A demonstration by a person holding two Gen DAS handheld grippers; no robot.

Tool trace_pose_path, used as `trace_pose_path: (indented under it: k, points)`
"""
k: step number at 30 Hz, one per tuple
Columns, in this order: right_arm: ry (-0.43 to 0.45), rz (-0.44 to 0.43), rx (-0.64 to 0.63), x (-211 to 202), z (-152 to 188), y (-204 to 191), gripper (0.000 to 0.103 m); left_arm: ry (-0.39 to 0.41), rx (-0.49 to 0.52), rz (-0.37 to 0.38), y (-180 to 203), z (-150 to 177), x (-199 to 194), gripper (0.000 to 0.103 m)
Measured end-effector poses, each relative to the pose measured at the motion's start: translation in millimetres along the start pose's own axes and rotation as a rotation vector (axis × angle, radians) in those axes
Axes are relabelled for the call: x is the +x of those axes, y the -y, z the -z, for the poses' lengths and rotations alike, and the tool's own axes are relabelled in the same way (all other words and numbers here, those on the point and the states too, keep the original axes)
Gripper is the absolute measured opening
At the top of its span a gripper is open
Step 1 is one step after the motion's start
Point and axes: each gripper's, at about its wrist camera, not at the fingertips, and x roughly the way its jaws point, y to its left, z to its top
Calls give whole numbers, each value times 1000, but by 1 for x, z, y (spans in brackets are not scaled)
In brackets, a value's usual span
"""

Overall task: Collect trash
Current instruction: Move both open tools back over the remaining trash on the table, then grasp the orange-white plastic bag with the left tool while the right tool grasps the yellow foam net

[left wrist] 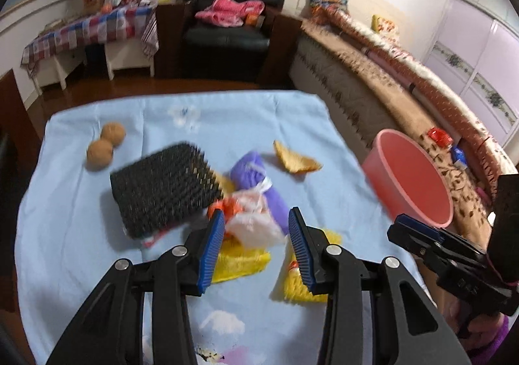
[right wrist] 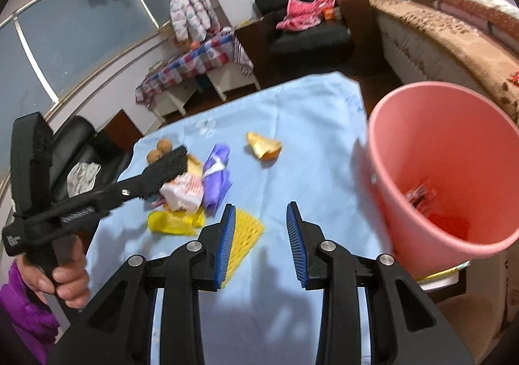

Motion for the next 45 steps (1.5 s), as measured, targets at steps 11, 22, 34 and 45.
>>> trace_pose_path:
  k: [11, 22, 34, 45]
  points:
    - [-125, -6, -32, 28, 12, -19, 33, -28, -105, -32, -9, 0, 28, 41]
    - [-209, -27, 11, 48, 19, -15, 41, 9, -110, 49, -19, 10, 8, 25]
    - [-213, 3, -11, 66, 19, -26, 40, 62, -106, 101, -25, 14, -14, 25]
    - [-125, -2, -42, 42, 13, -24, 8, 83, -99, 128, -24, 12, -21, 25]
